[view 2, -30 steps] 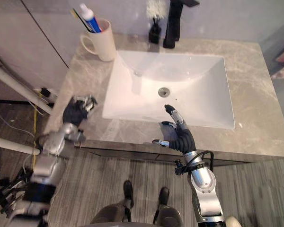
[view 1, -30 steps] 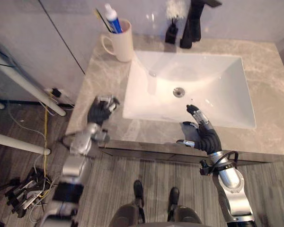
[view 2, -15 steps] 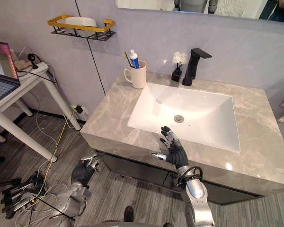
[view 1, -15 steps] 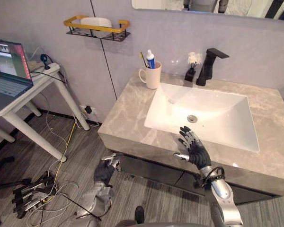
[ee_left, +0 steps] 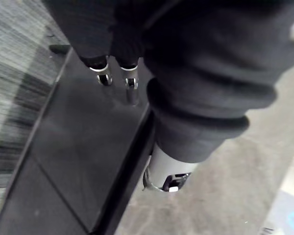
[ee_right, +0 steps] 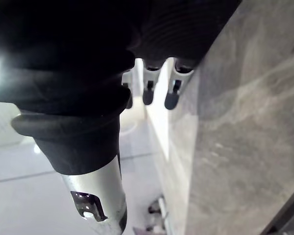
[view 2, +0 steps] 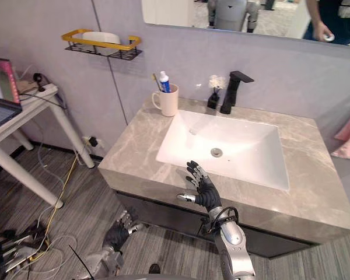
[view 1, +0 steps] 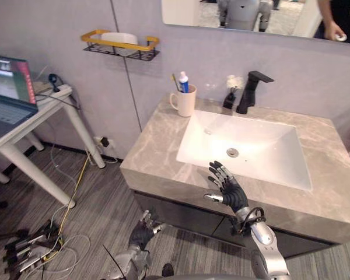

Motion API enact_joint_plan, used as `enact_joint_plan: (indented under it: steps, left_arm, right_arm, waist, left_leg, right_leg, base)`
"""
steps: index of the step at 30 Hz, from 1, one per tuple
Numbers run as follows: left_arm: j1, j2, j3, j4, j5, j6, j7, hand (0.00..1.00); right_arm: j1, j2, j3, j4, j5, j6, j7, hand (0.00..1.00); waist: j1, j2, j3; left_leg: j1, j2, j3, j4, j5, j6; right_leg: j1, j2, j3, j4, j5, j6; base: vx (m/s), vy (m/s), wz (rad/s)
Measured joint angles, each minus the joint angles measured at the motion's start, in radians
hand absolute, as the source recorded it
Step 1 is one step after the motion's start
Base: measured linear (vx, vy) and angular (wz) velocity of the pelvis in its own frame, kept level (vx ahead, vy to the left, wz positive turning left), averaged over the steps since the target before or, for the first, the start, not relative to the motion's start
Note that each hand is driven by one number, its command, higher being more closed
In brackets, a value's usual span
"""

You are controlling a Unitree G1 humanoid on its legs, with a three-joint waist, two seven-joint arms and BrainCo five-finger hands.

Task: Organize washtable

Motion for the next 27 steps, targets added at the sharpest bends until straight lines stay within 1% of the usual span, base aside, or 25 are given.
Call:
enact_joint_plan:
  steps: [2,3,4,5,6,7,8,9,10,11,12,13,14,15,16,17,18,19,20,21,22,23,25,26,27]
  left_arm:
    - [-0.002,0.0,-0.01,0.034,0.013,0.0,0.0,0.0]
    - [-0.002,0.0,-0.017,0.048,0.017,-0.001,0.0,0.0]
    - [-0.003,0.0,-0.018,0.056,0.019,-0.001,0.0,0.0]
    - [0.0,0.001,-0.017,0.066,0.02,0.0,0.001,0.0]
    - [0.0,0.003,-0.012,0.067,0.028,0.003,0.002,0.0]
    - [-0.006,-0.005,-0.011,0.068,0.033,0.003,0.001,0.0]
    - [-0.028,-0.014,0.004,0.066,0.041,0.002,0.002,0.0]
    - [-0.039,-0.01,0.027,0.066,0.045,0.003,0.003,0.0]
    - [-0.042,-0.011,0.033,0.066,0.052,0.003,0.005,0.0]
    - [-0.043,-0.016,0.05,0.063,0.052,0.002,0.015,0.0]
    - [-0.044,-0.025,0.072,0.053,0.052,0.003,0.02,0.0]
    - [-0.043,-0.035,0.089,0.05,0.052,0.004,0.022,0.0]
    - [-0.041,-0.06,0.104,0.049,0.051,0.009,0.027,0.0]
    - [-0.039,-0.094,0.105,0.044,0.05,0.007,0.035,0.0]
    - [-0.059,-0.099,0.116,0.043,0.049,0.004,0.046,0.0]
    - [-0.061,-0.098,0.117,0.043,0.047,0.004,0.048,0.0]
    - [-0.08,-0.102,0.125,0.044,0.034,0.005,0.058,0.0]
    - [-0.088,-0.108,0.122,0.04,0.03,0.003,0.061,0.0]
    - [-0.098,-0.117,0.115,0.048,0.029,0.004,0.063,0.0]
    - [-0.109,-0.126,0.09,0.042,0.028,-0.001,0.063,0.0]
    - [-0.121,-0.129,0.068,0.04,0.027,-0.01,0.064,0.0]
    - [-0.127,-0.131,0.058,0.043,0.027,-0.01,0.065,0.0]
    - [-0.143,-0.129,0.028,0.049,0.009,-0.01,0.067,0.0]
    - [-0.143,-0.129,0.023,0.051,0.009,-0.01,0.067,0.0]
    - [-0.143,-0.129,0.016,0.056,0.009,-0.01,0.067,0.0]
  right_arm:
    - [0.001,-0.001,-0.019,0.003,-0.008,-0.003,0.0,0.0]
    - [0.007,-0.002,-0.039,0.046,-0.028,-0.006,-0.004,0.0]
    - [0.006,-0.002,-0.055,0.058,-0.037,-0.003,-0.009,0.0]
    - [0.004,-0.008,-0.077,0.089,-0.045,-0.014,-0.018,0.0]
    - [-0.002,-0.023,-0.083,0.1,-0.051,-0.004,-0.031,0.0]
    - [-0.002,-0.035,-0.081,0.126,-0.058,0.008,-0.041,0.0]
    - [-0.016,-0.044,-0.078,0.125,-0.065,-0.012,-0.035,0.0]
    - [-0.024,-0.034,-0.068,0.14,-0.086,-0.004,-0.04,0.0]
    - [-0.024,-0.033,-0.066,0.17,-0.1,0.01,-0.042,0.0]
    - [-0.025,-0.035,-0.062,0.255,-0.126,0.045,-0.053,0.0]
    - [-0.028,-0.045,-0.05,0.344,-0.139,0.09,-0.064,0.0]
    - [-0.036,-0.053,-0.039,0.376,-0.149,0.112,-0.066,0.0]
    - [-0.039,-0.074,-0.033,0.402,-0.163,0.136,-0.069,0.0]
    - [-0.051,-0.084,-0.032,0.419,-0.169,0.15,-0.082,0.0]
    - [-0.072,-0.089,-0.006,0.431,-0.169,0.15,-0.089,0.0]
    - [-0.08,-0.092,0.006,0.435,-0.169,0.15,-0.09,0.0]
    - [-0.13,-0.106,0.071,0.441,-0.169,0.15,-0.091,0.0]
    - [-0.146,-0.105,0.122,0.414,-0.169,0.15,-0.096,0.0]
    - [-0.137,-0.108,0.129,0.393,-0.168,0.146,-0.099,0.0]
    - [-0.106,-0.11,0.143,0.36,-0.167,0.143,-0.101,0.0]
    - [-0.082,-0.114,0.167,0.331,-0.166,0.14,-0.099,0.0]
    - [-0.072,-0.115,0.177,0.321,-0.165,0.136,-0.098,0.0]
    - [-0.033,-0.111,0.183,0.304,-0.164,0.135,-0.098,0.0]
    - [-0.025,-0.11,0.181,0.304,-0.163,0.135,-0.098,0.0]
    - [-0.008,-0.111,0.175,0.304,-0.162,0.135,-0.098,0.0]
  waist:
    - [-0.005,-0.001,0.009]
    - [-0.009,-0.014,0.022]
    - [-0.012,-0.01,0.024]
    - [-0.018,-0.028,0.037]
    - [-0.03,-0.025,0.045]
    - [-0.029,-0.012,0.044]
    - [-0.028,-0.015,0.076]
    - [-0.024,-0.036,0.086]
    - [-0.023,-0.046,0.084]
    - [-0.012,-0.06,0.085]
    - [0.009,-0.076,0.084]
    - [0.018,-0.082,0.083]
    - [0.031,-0.038,0.083]
    - [0.05,0.017,0.072]
    - [0.053,-0.004,0.074]
    - [0.054,-0.011,0.075]
    - [0.064,-0.016,0.081]
    - [0.06,-0.002,0.075]
    - [0.054,0.016,0.073]
    - [0.056,0.026,0.066]
    - [0.056,0.026,0.059]
    - [0.055,0.029,0.057]
    - [0.051,0.022,0.062]
    - [0.052,0.019,0.064]
    - [0.053,0.018,0.065]
  left_leg:
    - [0.012,0.003,0.05,0.005,-0.006,0.005]
    - [0.015,0.006,0.088,0.006,-0.011,0.01]
    - [0.016,0.007,0.111,0.006,-0.012,0.011]
    - [0.012,0.008,0.161,0.007,-0.013,0.013]
    - [-0.001,0.018,0.208,0.017,-0.018,0.02]
    - [-0.018,0.043,0.226,0.032,-0.031,0.041]
    - [-0.03,0.059,0.264,0.069,-0.045,0.062]
    - [-0.037,0.061,0.295,0.111,-0.069,0.065]
    - [-0.043,0.062,0.307,0.136,-0.082,0.064]
    - [-0.053,0.065,0.326,0.191,-0.11,0.062]
    - [-0.082,0.07,0.365,0.273,-0.149,0.055]
    - [-0.109,0.078,0.389,0.313,-0.16,0.044]
    - [-0.135,0.099,0.393,0.315,-0.166,0.039]
    - [-0.149,0.129,0.437,0.256,-0.136,0.044]
    - [-0.159,0.123,0.526,0.269,-0.133,0.069]
    - [-0.162,0.124,0.544,0.275,-0.136,0.073]
    - [-0.172,0.144,0.611,0.306,-0.148,0.079]
    - [-0.18,0.166,0.651,0.332,-0.151,0.076]
    - [-0.184,0.19,0.652,0.35,-0.158,0.068]
    - [-0.186,0.228,0.657,0.384,-0.159,0.068]
    - [-0.178,0.243,0.663,0.405,-0.164,0.059]
    - [-0.177,0.252,0.664,0.41,-0.172,0.047]
    - [-0.177,0.266,0.638,0.422,-0.174,0.043]
    - [-0.176,0.265,0.619,0.426,-0.173,0.042]
    - [-0.174,0.263,0.566,0.436,-0.172,0.04]
  right_leg:
    - [-0.022,0.0,0.051,0.021,0.002,-0.001]
    - [-0.046,0.002,0.088,0.037,0.003,-0.001]
    - [-0.062,0.003,0.107,0.048,0.003,-0.001]
    - [-0.095,-0.008,0.09,0.066,-0.004,-0.016]
    - [-0.111,-0.022,0.033,0.07,-0.026,-0.051]
    - [-0.11,-0.028,-0.015,0.09,-0.041,-0.074]
    - [-0.148,-0.087,-0.121,0.294,-0.076,-0.076]
    - [-0.155,-0.148,-0.176,0.501,-0.127,-0.063]
    - [-0.147,-0.172,-0.191,0.584,-0.146,-0.058]
    - [-0.113,-0.214,-0.214,0.705,-0.153,-0.053]
    - [-0.098,-0.245,-0.24,0.701,-0.108,-0.021]
    - [-0.113,-0.228,-0.262,0.682,-0.116,-0.011]
    - [-0.123,-0.191,-0.26,0.601,-0.113,0.0]
    - [-0.092,-0.141,-0.287,0.515,-0.153,-0.013]
    - [-0.052,-0.188,-0.348,0.534,-0.189,-0.033]
    - [-0.041,-0.188,-0.352,0.503,-0.201,-0.019]
    - [-0.017,-0.133,-0.348,0.335,-0.211,0.011]
    - [0.023,-0.069,-0.342,0.179,-0.19,0.016]
    - [0.042,-0.039,-0.339,0.12,-0.155,0.008]
    - [0.075,0.004,-0.328,0.029,-0.097,-0.005]
    - [0.103,0.025,-0.314,-0.031,-0.076,-0.006]
    - [0.106,0.036,-0.311,-0.045,-0.068,-0.009]
    - [0.116,0.057,-0.296,-0.071,-0.052,-0.02]
    - [0.122,0.058,-0.293,-0.072,-0.052,-0.02]
    - [0.134,0.058,-0.288,-0.072,-0.051,-0.02]
  base:
    - [-0.02,0.039,-0.84]
    - [-0.04,0.033,-0.75]
    - [-0.06,0.04,-1.07]
    - [-0.08,0.062,-1.19]
    - [-0.08,0.055,-1.15]
    - [-0.15,0.009,-1.04]
    - [-0.13,-0.035,-0.87]
    - [-0.14,-0.04,-0.8]
    - [-0.06,-0.034,-0.65]
    - [-0.03,-0.072,-0.72]
    - [-0.02,-0.066,-0.93]
    - [-0.02,-0.032,-1.13]
    - [-0.1,0.037,-1.47]
    - [-0.16,0.009,-1.82]
    - [-0.13,0.0,-1.57]
    - [-0.12,-0.068,-1.66]
    - [-0.14,-0.146,-1.51]
    - [-0.15,-0.185,-1.45]
    - [-0.14,-0.177,-0.83]
    - [-0.09,-0.113,-0.49]
    - [-0.09,-0.093,-0.41]
    - [-0.11,-0.081,-0.25]
    - [-0.11,-0.043,-0.11]
    - [-0.07,-0.022,-0.11]
    - [-0.06,-0.004,-0.11]
